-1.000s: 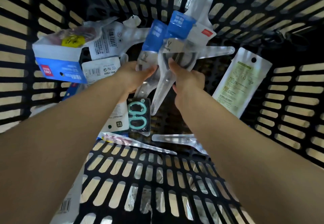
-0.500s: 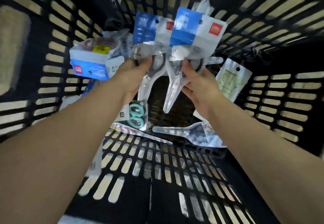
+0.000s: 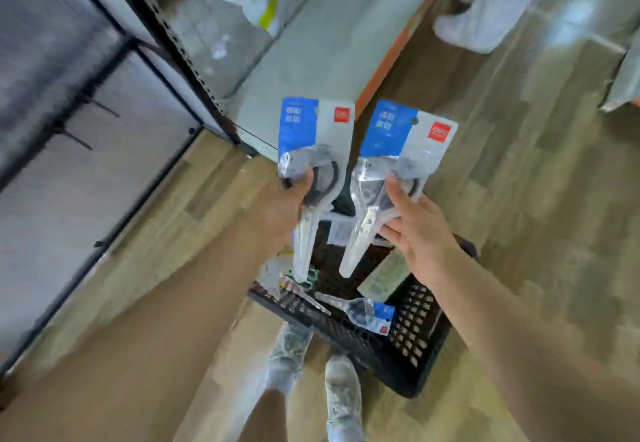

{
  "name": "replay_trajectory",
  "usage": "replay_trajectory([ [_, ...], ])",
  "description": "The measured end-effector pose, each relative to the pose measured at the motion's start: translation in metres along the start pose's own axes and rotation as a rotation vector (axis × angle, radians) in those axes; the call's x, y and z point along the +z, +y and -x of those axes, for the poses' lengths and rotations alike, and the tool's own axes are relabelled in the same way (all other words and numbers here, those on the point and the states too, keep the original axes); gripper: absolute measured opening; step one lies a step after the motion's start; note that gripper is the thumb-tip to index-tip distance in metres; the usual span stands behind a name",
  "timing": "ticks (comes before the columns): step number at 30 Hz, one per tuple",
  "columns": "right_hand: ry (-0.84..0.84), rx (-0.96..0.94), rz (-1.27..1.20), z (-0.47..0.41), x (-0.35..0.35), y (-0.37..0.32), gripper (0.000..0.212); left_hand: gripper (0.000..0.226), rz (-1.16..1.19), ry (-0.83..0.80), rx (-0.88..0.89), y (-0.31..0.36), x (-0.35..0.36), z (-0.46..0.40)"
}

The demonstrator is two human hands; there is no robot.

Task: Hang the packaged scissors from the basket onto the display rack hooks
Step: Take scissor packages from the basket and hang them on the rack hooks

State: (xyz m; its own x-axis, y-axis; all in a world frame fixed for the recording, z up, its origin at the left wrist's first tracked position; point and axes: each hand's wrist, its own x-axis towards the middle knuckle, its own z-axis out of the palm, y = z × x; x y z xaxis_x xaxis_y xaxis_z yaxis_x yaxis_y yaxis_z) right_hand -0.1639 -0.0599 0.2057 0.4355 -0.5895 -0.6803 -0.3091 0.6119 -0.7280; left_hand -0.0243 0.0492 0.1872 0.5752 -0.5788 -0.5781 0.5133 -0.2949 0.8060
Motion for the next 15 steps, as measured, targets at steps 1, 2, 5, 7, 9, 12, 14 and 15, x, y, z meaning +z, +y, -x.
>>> replay_trajectory([
  [1, -0.029, -0.036, 0.013, 0.024, 0.008, -0.029, 0.016, 0.013, 0.017, 0.028, 0.035, 0.03, -0.001, 0.026],
  [2, -0.054, -0.072, 0.028, 0.048, 0.018, -0.056, 0.013, 0.012, 0.071, 0.052, 0.066, 0.059, -0.003, 0.052],
  [5, -0.139, -0.186, 0.085, 0.116, 0.048, -0.129, 0.011, 0.017, 0.225, 0.064, 0.173, 0.135, -0.009, 0.126],
  [7, -0.203, -0.267, 0.108, 0.16, 0.068, -0.165, 0.013, 0.019, 0.298, 0.066, 0.251, 0.177, -0.016, 0.177],
  [9, -0.274, -0.341, 0.132, 0.204, 0.09, -0.191, 0.014, 0.019, 0.337, 0.126, 0.324, 0.208, -0.026, 0.224],
  [12, -0.384, -0.427, 0.157, 0.262, 0.13, -0.208, 0.011, 0.02, 0.403, 0.226, 0.39, 0.242, -0.05, 0.285],
  [14, -0.465, -0.494, 0.215, 0.298, 0.158, -0.211, 0.024, 0.019, 0.397, 0.285, 0.436, 0.254, -0.069, 0.32],
  [15, -0.494, -0.527, 0.246, 0.314, 0.172, -0.21, 0.032, 0.019, 0.381, 0.326, 0.454, 0.258, -0.081, 0.335],
])
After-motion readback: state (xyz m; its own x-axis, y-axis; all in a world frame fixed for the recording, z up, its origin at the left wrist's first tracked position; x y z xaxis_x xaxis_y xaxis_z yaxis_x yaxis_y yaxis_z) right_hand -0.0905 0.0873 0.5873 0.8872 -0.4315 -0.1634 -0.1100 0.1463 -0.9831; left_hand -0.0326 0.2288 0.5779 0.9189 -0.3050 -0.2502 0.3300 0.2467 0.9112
